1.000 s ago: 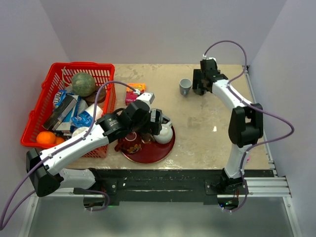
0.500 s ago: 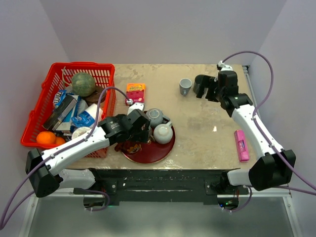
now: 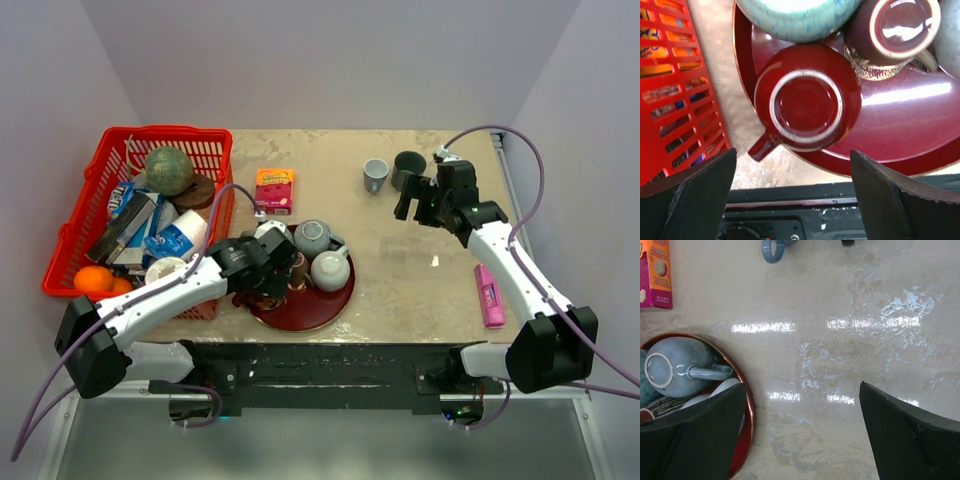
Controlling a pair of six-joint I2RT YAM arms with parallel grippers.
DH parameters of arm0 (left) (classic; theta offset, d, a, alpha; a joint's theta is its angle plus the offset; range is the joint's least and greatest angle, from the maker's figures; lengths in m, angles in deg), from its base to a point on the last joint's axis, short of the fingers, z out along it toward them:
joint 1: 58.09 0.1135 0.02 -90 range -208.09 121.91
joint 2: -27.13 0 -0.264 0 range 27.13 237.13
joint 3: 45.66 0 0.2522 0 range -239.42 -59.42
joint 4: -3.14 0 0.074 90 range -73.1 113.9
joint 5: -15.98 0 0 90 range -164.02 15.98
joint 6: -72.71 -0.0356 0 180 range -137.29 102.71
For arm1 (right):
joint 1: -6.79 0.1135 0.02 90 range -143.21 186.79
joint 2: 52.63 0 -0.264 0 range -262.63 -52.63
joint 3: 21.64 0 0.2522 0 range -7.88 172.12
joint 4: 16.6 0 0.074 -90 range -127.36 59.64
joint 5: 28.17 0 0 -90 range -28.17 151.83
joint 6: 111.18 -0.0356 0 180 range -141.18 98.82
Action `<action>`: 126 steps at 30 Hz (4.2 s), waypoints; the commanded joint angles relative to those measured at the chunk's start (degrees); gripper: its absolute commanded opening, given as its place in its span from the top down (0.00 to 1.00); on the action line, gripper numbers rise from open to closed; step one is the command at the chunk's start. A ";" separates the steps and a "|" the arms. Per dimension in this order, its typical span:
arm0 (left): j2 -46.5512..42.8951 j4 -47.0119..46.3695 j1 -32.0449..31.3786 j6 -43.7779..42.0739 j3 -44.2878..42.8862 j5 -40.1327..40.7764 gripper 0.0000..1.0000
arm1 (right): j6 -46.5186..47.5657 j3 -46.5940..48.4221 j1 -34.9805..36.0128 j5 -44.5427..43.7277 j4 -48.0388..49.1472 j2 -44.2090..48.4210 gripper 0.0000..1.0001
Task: Turn the mug right side up
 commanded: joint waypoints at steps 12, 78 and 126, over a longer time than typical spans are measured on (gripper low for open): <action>4.87 -5.20 6.52 -6.19 2.35 -10.80 0.01 | -1.71 0.24 -0.19 -0.54 -1.38 5.43 0.03; -2.33 4.30 -2.53 8.77 -5.64 -10.26 1.00 | -3.90 -1.70 -0.27 6.22 -4.36 11.85 0.04; -4.35 -65.56 -1.57 18.69 -20.16 -35.93 1.00 | -33.26 -12.33 10.80 39.54 53.11 27.76 0.23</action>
